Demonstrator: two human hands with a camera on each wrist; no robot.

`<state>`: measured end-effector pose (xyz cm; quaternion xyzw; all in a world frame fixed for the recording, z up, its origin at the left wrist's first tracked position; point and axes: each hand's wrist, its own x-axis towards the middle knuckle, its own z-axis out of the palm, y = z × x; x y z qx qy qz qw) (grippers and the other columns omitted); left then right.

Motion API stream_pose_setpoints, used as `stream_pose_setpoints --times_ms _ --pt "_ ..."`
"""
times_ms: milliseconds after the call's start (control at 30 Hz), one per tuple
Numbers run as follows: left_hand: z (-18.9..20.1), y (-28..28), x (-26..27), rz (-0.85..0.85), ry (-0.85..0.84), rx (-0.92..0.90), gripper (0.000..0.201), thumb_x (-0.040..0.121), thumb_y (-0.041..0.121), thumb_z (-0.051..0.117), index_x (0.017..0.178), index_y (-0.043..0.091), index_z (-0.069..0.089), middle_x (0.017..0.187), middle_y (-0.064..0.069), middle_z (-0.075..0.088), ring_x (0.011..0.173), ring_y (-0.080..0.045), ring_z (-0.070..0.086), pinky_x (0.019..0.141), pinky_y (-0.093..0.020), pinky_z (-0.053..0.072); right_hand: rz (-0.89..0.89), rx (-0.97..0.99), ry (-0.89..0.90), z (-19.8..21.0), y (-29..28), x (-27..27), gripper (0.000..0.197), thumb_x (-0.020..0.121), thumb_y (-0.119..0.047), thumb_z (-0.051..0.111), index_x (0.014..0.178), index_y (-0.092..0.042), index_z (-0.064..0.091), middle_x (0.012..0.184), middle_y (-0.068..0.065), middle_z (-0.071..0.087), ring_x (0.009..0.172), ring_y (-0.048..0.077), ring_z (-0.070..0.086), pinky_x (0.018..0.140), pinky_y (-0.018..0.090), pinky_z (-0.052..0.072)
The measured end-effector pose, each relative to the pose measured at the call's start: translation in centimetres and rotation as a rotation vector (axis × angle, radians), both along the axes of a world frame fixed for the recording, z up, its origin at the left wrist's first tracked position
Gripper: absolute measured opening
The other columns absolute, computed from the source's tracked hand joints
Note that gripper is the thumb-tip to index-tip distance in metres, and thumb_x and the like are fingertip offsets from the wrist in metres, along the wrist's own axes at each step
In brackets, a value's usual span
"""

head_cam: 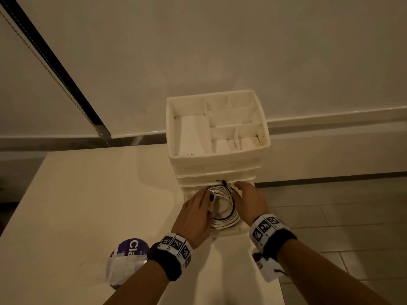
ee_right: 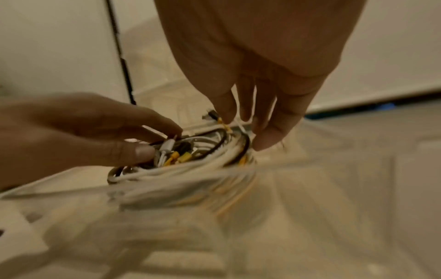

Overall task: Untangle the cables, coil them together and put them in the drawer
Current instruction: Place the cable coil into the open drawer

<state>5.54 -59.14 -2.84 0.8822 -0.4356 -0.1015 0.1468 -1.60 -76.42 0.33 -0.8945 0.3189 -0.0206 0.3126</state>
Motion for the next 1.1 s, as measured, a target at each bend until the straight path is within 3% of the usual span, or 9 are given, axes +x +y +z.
stream_pose_setpoints --times_ms 200,333,500,667,733,800,867,1000,1100 --pt "-0.8 -0.1 -0.3 0.008 -0.059 0.113 0.064 0.098 0.035 0.028 0.155 0.027 0.002 0.162 -0.001 0.013 0.146 -0.031 0.019 0.119 -0.042 0.021 0.101 -0.061 -0.087 -2.1 0.1 -0.5 0.025 0.090 -0.013 0.055 0.115 -0.017 0.060 0.113 0.006 0.061 0.102 0.027 0.059 0.085 0.035 0.048" --pt "-0.8 -0.3 -0.5 0.022 -0.101 0.159 0.062 0.099 0.037 0.024 0.155 0.032 -0.003 0.163 -0.002 0.008 0.147 -0.035 0.015 0.119 -0.043 0.019 0.234 -0.210 0.201 -0.9 -0.9 -0.2 0.027 0.091 -0.011 0.046 0.113 -0.012 0.061 0.109 0.011 0.062 0.100 0.030 0.061 0.079 0.034 0.048" --pt "-1.3 -0.5 -0.9 0.045 -0.100 0.186 0.063 0.096 0.038 0.020 0.156 0.026 0.005 0.164 -0.004 0.008 0.150 -0.035 0.010 0.121 -0.045 0.010 0.357 -0.236 0.385 -0.7 -0.7 0.1 0.033 0.092 -0.002 0.042 0.124 -0.005 0.048 0.123 0.015 0.050 0.106 0.033 0.059 0.086 0.038 0.048" --pt "-1.0 0.0 -0.7 0.067 -0.153 0.190 0.058 0.097 0.042 0.031 0.151 0.021 0.031 0.156 0.000 0.035 0.143 -0.032 0.034 0.114 -0.062 0.004 0.404 -0.269 0.056 -1.3 0.6 -1.5 0.055 0.086 0.001 0.047 0.139 -0.010 0.041 0.131 0.010 0.047 0.110 0.028 0.052 0.090 0.033 0.047" --pt "-1.1 0.5 -0.5 0.102 -0.100 0.130 0.059 0.100 0.045 0.028 0.154 0.023 0.019 0.160 0.003 0.024 0.147 -0.027 0.023 0.116 -0.060 0.000 0.480 -0.322 -0.014 -1.8 1.0 -2.2 0.052 0.092 -0.008 0.047 0.144 -0.011 0.036 0.143 0.006 0.042 0.120 0.026 0.046 0.097 0.033 0.047" --pt "-1.4 0.9 -0.6 0.105 0.026 0.047 0.062 0.101 0.047 0.026 0.155 0.025 0.007 0.163 0.003 0.010 0.150 -0.025 0.011 0.121 -0.051 0.005 0.530 -0.327 0.013 -2.5 1.1 -2.2 0.048 0.099 -0.023 0.038 0.145 -0.011 0.032 0.150 0.005 0.035 0.127 0.026 0.039 0.104 0.037 0.043" --pt "-1.6 1.0 -0.7 0.107 0.052 -0.051 0.060 0.099 0.046 0.031 0.152 0.019 0.022 0.157 -0.004 0.023 0.144 -0.028 0.023 0.119 -0.049 0.019 0.523 -0.293 0.054 -2.9 0.9 -1.8 0.049 0.099 -0.026 0.035 0.146 -0.009 0.031 0.152 0.005 0.031 0.130 0.026 0.036 0.109 0.037 0.037" --pt "-2.3 1.1 -0.8 0.159 0.093 -0.185 0.052 0.098 0.038 0.048 0.143 0.013 0.039 0.147 -0.003 0.038 0.131 -0.024 0.039 0.113 -0.043 0.032 0.470 -0.254 -0.085 -3.1 0.8 -1.7 0.049 0.089 -0.011 0.050 0.138 -0.009 0.045 0.141 0.009 0.045 0.125 0.028 0.043 0.107 0.038 0.040" --pt "-2.3 1.2 -0.9 0.161 0.036 -0.217 0.046 0.098 0.037 0.048 0.139 0.018 0.045 0.145 0.001 0.042 0.132 -0.017 0.040 0.119 -0.048 0.016 0.427 -0.219 -0.166 -3.3 0.6 -2.4 0.056 0.085 -0.001 0.053 0.140 -0.009 0.043 0.142 0.008 0.044 0.125 0.024 0.045 0.109 0.027 0.035"
